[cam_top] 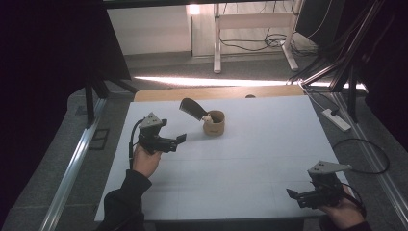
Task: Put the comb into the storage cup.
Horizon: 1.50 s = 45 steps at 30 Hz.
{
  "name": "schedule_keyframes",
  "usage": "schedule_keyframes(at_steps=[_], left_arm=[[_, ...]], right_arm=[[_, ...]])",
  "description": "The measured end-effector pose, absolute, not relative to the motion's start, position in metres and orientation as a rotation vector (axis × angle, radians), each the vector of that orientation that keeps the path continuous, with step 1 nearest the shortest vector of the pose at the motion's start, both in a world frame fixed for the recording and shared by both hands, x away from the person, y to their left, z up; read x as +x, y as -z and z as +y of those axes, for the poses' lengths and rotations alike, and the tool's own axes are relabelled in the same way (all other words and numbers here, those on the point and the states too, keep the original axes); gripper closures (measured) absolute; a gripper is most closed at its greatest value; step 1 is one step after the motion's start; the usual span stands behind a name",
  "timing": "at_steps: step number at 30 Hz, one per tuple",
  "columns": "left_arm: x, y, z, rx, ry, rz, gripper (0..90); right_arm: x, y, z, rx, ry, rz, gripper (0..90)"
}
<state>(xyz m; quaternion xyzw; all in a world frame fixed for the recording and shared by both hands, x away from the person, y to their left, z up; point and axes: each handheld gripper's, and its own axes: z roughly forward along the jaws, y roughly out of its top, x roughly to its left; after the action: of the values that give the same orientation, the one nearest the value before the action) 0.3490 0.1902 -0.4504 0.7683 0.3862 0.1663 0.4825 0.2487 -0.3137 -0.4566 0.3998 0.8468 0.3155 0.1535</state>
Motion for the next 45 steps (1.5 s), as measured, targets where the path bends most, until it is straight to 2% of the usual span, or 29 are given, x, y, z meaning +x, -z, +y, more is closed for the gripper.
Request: schedule_keyframes(at_steps=[45], left_arm=[[0.296,0.451,0.204,1.866,-0.423,0.969,0.0]], right_arm=[[0.248,0.456,-0.313,1.135,-0.909,2.429,0.0]])
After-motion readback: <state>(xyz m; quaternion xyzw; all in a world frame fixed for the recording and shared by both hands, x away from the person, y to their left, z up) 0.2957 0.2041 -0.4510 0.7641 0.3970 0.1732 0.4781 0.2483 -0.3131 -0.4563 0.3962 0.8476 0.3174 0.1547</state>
